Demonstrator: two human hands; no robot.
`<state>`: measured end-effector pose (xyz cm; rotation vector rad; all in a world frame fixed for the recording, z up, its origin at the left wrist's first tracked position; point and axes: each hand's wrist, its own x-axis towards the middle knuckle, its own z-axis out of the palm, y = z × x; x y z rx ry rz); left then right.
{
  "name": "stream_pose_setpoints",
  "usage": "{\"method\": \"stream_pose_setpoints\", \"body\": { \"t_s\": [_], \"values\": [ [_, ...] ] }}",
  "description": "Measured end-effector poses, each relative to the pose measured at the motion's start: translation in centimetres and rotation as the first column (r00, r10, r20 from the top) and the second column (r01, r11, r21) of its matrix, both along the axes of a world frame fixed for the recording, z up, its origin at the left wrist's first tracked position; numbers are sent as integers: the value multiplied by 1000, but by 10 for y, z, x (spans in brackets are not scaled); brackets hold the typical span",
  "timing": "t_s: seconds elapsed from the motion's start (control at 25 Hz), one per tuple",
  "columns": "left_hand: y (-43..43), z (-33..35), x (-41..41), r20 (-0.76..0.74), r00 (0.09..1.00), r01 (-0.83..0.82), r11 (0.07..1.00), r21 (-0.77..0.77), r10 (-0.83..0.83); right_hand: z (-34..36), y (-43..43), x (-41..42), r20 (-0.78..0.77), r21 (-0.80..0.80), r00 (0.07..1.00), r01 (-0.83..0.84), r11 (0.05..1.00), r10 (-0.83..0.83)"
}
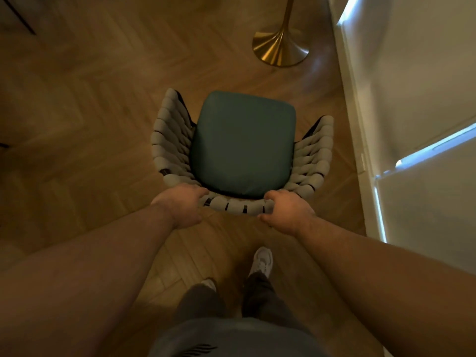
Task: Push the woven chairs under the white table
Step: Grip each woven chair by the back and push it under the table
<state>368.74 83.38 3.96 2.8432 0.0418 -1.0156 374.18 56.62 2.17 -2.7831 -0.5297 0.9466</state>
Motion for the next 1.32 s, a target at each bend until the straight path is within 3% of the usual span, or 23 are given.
{"method": "stream_pose_setpoints", "body": {
  "t_s": [0.24, 0.48, 0.72, 0.92, 1.08, 1.32],
  "values": [
    [-19, -35, 25, -116, 993, -10, 999, -32, 6, -34, -4, 34, -138, -102, 979, -167, 981, 152],
    [-6, -61, 49, -254, 962, 98, 995, -17, -99, -55, 9, 51, -229, -222, 936, -317, 922, 267],
    [-6, -83, 50, -217, 958, 206, 977, 55, -190, -70, 9, 63, -310, -245, 917, -332, 911, 251],
    [-18, -82, 45, -156, 983, 113, 986, 124, -93, -84, 1, 57, -240, -250, 855, -511, 822, 459],
    [-37, -79, 33, -195, 981, 5, 991, 133, 21, -88, -13, 64, -259, -174, 803, -586, 792, 537],
    [-97, -77, 1, -169, 973, -142, 986, 89, 156, -84, -60, 67, -297, -200, 706, -705, 681, 643]
  ]
}}
